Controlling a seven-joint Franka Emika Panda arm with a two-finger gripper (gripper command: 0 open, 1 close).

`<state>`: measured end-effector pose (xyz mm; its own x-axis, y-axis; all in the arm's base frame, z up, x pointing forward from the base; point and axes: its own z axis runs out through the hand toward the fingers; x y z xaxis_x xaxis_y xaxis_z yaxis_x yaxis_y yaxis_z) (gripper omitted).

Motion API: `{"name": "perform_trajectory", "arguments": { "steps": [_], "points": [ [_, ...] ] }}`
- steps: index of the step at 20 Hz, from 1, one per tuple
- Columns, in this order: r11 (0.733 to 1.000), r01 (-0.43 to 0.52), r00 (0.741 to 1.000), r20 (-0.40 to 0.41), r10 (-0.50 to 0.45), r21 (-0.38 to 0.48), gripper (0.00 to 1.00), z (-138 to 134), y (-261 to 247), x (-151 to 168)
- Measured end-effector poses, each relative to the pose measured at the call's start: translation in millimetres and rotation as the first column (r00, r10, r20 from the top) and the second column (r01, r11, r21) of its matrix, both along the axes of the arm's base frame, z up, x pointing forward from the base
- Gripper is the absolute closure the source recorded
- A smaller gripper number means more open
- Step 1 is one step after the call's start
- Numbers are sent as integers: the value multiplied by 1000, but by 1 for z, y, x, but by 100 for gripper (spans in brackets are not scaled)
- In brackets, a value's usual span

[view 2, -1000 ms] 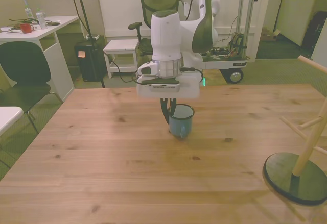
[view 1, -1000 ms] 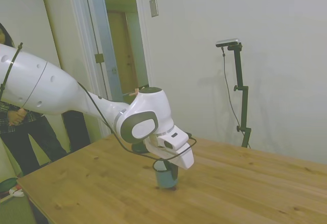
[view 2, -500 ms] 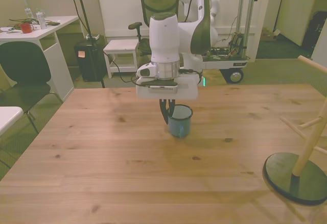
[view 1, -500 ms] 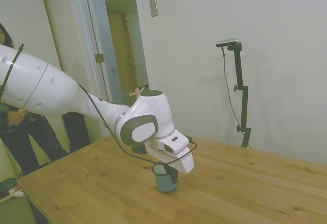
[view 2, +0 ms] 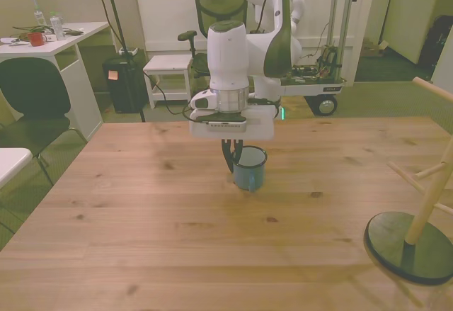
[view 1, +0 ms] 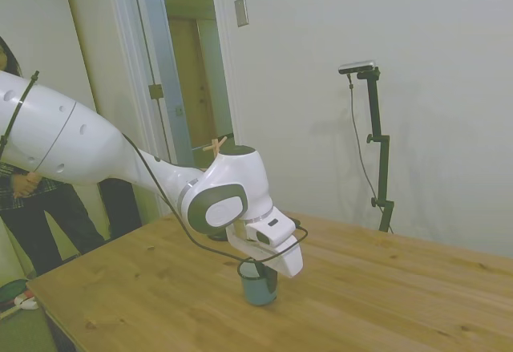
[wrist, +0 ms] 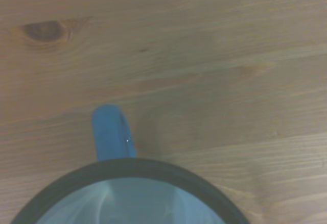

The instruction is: Unload the mug

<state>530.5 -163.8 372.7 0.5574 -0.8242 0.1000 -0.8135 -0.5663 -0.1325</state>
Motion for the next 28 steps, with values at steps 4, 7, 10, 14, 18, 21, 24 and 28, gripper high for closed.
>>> {"name": "perform_trajectory", "arguments": {
  "steps": [4,7,10,14,18,21,24,28],
  "points": [
    [1000,-13,1000,-1,13,-2,0,0,0,-1],
    [1000,-20,1000,1,20,-3,0,1,0,-1],
    [1000,-22,1000,14,22,-3,0,7,-1,-2],
    [1000,-24,999,45,25,-3,0,26,0,-6],
    [1000,-30,996,86,31,-6,0,61,2,-19],
    [997,-64,992,107,67,-33,0,94,12,-30],
    [990,-131,984,116,137,-58,0,115,50,-29],
    [983,-177,980,90,180,-47,0,105,116,-14]
  ]
}}
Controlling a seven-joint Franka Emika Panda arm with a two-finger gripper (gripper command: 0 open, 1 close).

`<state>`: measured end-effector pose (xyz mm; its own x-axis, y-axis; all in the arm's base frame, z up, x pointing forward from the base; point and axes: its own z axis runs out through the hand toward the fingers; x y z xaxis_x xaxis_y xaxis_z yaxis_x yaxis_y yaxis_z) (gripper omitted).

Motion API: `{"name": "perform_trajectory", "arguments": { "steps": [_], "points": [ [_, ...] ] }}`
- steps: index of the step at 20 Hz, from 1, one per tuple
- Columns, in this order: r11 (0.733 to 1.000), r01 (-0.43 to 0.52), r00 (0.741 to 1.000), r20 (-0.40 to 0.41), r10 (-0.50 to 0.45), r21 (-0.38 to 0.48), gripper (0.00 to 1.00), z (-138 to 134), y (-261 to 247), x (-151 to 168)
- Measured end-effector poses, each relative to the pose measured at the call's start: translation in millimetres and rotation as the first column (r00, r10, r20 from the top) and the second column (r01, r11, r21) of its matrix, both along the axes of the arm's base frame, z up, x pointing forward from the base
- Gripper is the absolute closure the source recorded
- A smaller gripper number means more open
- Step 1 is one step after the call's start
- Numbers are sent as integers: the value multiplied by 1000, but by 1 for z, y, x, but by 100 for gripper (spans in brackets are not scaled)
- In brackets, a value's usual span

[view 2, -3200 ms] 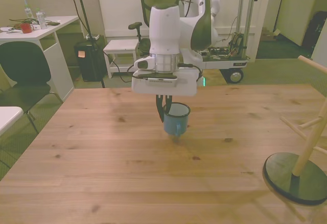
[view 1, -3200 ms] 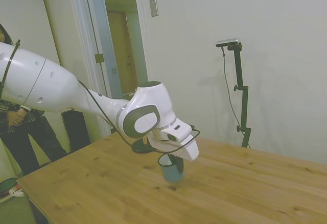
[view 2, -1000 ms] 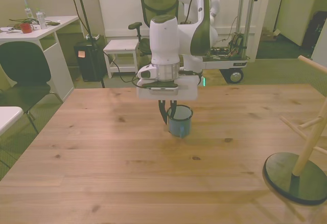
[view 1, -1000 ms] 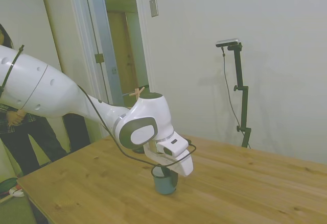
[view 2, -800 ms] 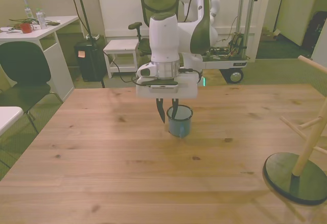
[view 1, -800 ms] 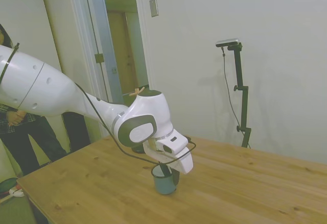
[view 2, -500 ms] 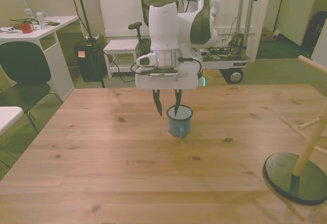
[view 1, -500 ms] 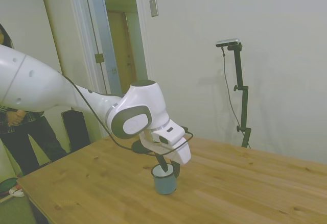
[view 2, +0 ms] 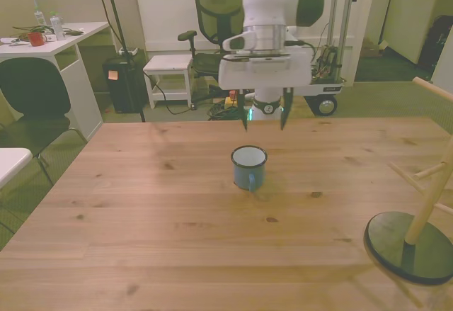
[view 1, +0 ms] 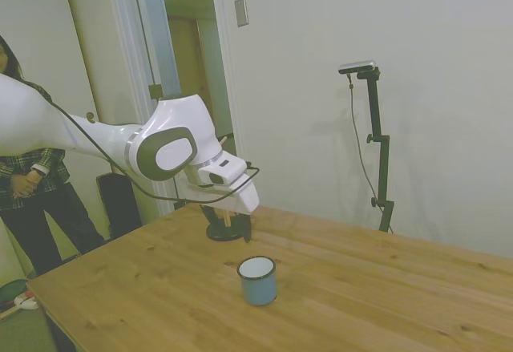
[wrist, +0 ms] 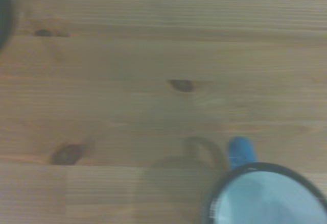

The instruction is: Unload the mug

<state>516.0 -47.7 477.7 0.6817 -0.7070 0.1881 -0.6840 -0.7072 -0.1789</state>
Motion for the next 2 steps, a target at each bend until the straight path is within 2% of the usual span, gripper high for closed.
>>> {"name": "perform_trajectory", "arguments": {
  "steps": [2],
  "points": [
    [1000,4,1000,-14,-4,8,0,-8,20,6]
  ]
}}
